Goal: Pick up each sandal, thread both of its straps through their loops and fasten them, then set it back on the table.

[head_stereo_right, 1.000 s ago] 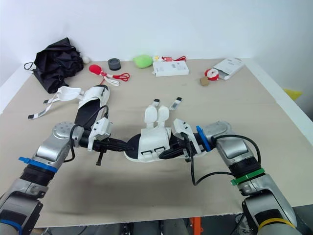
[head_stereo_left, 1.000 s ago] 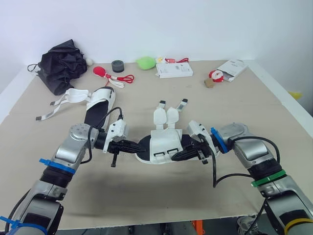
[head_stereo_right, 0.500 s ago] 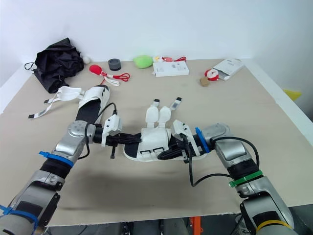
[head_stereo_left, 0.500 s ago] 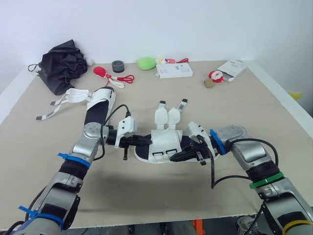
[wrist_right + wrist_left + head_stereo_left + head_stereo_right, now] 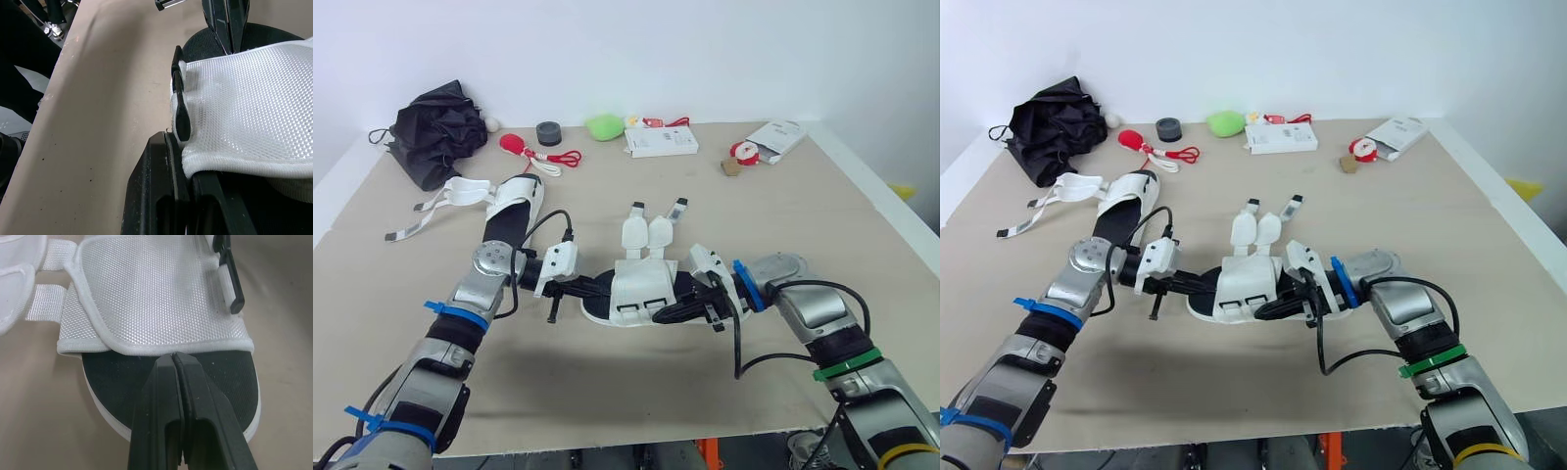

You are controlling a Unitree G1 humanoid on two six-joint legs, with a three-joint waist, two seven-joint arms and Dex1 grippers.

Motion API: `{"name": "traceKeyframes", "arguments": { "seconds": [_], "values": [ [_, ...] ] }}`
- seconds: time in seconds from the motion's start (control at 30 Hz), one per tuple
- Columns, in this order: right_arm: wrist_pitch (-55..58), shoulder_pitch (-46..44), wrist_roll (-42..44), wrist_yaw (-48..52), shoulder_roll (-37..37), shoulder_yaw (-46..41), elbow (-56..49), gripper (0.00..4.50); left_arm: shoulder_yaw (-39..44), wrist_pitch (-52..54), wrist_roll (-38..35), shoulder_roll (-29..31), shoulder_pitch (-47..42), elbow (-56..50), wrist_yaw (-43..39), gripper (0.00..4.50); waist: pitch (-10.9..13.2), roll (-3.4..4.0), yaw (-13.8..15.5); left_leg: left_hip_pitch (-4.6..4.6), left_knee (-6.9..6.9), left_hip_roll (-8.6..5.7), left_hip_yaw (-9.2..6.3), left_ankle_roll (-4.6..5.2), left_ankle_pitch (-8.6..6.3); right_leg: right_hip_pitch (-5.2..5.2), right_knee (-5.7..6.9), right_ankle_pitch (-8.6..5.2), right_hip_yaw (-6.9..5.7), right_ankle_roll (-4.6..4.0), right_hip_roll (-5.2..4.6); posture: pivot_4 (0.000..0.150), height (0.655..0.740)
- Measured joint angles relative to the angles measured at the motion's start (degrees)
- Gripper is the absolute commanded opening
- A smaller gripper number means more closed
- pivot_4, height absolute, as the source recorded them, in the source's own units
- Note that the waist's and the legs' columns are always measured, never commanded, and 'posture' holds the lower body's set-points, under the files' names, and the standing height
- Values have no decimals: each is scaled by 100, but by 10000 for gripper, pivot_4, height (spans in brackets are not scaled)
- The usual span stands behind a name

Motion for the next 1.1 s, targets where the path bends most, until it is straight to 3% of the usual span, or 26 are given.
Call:
{"name": "traceKeyframes", "arguments": {
  "seconds": [0.67,0.97,1.1],
  "values": [
    [-66,30,-128,-71,8,-3,-2,0,-262,-374,372,151,377,-678,284,579,-42,-4,6,17,7,4,1,1,-1,19,3,2,-1,0,-5,1500,7400],
    [-11,116,-122,-146,-128,-83,-87,0,-234,1083,184,-71,312,-861,465,579,-46,-4,138,32,15,-1,4,13,7,32,2,-2,-1,-7,-15,1500,7400],
    [-14,154,-112,-156,-127,-82,-142,0,-337,1070,205,86,334,-1039,348,579,-47,-4,145,32,8,0,5,11,6,29,2,-8,0,-21,-14,1500,7400]
  ]
}}
